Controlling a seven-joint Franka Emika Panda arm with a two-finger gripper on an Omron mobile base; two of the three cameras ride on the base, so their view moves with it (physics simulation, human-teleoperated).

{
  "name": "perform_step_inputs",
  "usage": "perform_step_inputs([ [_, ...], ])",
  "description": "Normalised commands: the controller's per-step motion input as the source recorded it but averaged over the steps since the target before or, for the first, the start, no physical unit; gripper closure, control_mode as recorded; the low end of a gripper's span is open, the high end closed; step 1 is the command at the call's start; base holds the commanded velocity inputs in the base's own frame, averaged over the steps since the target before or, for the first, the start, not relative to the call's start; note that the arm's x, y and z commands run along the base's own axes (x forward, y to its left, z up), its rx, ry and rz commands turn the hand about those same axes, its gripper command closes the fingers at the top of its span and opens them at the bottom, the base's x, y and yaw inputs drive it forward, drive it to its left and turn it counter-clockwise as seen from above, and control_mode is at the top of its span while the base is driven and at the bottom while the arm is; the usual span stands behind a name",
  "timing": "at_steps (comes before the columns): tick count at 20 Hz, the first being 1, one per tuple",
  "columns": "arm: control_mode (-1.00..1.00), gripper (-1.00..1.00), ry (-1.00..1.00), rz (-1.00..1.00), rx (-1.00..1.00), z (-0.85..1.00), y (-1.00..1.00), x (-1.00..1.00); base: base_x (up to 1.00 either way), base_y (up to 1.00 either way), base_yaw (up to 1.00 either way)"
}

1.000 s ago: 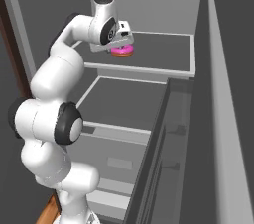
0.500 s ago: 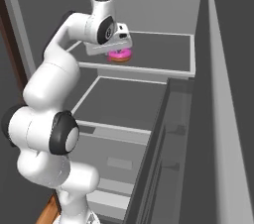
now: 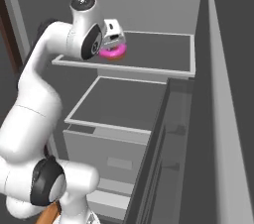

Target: Take the donut and cupcake from the fridge and place them on the empty tray on the dining counter.

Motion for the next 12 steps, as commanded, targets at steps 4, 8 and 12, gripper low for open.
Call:
perform_step_inputs([
  [4,-1.00,1.00,-0.23,0.04,0.00,0.12,0.21,-1.00,0.00,0.00,0.00],
  [8,-1.00,1.00,-0.24,0.07,0.00,0.14,0.28,-1.00,0.00,0.00,0.00],
  [12,-1.00,1.00,-0.42,0.00,0.00,0.35,0.01,-1.00,0.00,0.00,0.00],
])
